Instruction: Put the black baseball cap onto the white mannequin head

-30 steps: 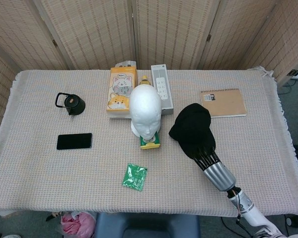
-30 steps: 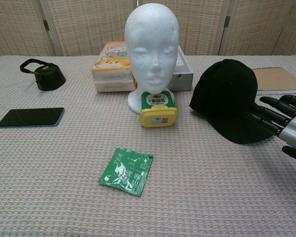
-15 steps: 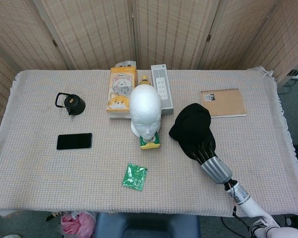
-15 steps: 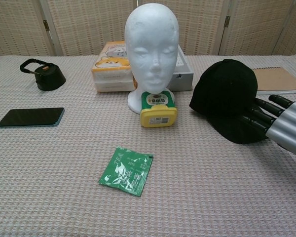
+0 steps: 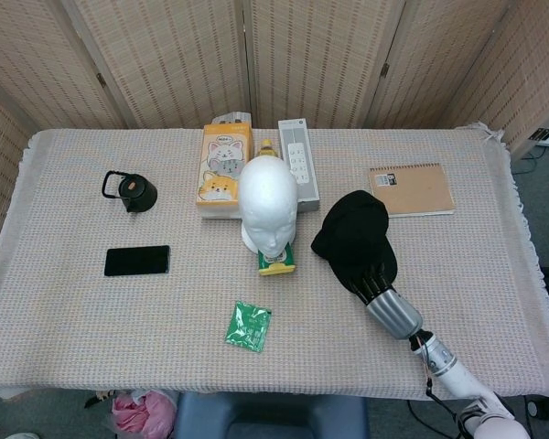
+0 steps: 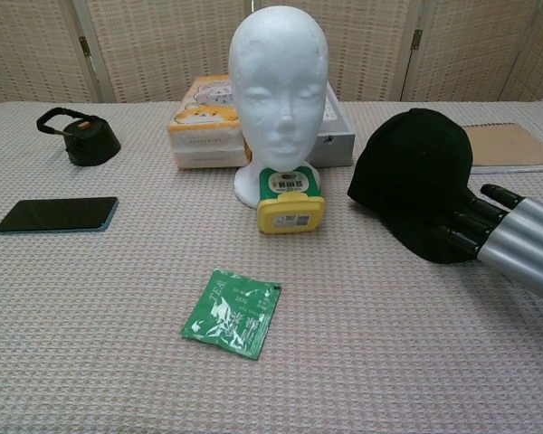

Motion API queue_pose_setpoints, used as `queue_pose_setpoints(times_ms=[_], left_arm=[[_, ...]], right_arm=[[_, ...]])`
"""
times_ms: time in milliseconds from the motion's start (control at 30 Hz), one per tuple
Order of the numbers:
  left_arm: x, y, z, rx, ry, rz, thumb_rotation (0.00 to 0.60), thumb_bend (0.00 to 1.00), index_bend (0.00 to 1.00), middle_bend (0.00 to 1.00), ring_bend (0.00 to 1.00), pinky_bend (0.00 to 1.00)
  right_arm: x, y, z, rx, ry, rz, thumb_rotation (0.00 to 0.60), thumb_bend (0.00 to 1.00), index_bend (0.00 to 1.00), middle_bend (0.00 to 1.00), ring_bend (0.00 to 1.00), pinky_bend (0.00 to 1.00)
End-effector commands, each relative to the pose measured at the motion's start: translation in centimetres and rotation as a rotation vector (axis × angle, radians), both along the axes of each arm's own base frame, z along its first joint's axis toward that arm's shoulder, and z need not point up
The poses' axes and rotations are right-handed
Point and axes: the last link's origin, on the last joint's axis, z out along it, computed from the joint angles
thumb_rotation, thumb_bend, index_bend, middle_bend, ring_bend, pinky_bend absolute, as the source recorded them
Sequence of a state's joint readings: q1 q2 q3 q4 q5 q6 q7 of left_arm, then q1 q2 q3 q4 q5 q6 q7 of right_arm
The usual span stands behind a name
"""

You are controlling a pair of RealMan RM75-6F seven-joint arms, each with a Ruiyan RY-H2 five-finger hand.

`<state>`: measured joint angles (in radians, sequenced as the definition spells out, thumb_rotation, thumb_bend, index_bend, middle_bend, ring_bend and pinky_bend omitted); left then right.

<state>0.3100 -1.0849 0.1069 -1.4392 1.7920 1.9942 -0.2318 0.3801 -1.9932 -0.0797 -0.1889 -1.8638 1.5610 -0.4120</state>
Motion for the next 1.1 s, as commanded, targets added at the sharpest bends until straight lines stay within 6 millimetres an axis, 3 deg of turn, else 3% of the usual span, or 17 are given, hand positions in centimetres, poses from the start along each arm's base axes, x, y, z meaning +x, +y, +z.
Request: queue_pose_setpoints(times_ms=[33,267,600,1100], left_arm=[[0.0,0.0,0.0,-0.001,0.002,0.0,0.6,0.07,0.07,0.05,0.04,0.14],[0.0,0.0,0.0,0.006,0.005,0.002,0.6,0.07,0.07,0.05,0.04,0.14],[0.0,0.1,-0.1,0.011,0.007,0.007,0.6,0.07,0.07,0.05,0.04,0.14],[-0.1,0.4,-0.2,0.011,0.022,0.02,0.6,0.07,0.07,0.05,0.04,0.14]], right_arm=[[0.2,0.0,0.0,-0.001,-0.011,0.009,0.6,0.18,0.19,0.32,0.28,0.3],[0.4,-0.4,-0.1,-0.011,-0.01,0.008,0.6,0.19,0.23,0.35,0.31,0.32],[0.0,-0.6,-0.4,-0.017,0.015,-0.016,0.6,0.19,0.23,0.31,0.31,0.32],[1.5,-2.1,-1.8,-0.027,0.013,-0.026,0.6,0.25,0.23,0.35,0.31,0.32]])
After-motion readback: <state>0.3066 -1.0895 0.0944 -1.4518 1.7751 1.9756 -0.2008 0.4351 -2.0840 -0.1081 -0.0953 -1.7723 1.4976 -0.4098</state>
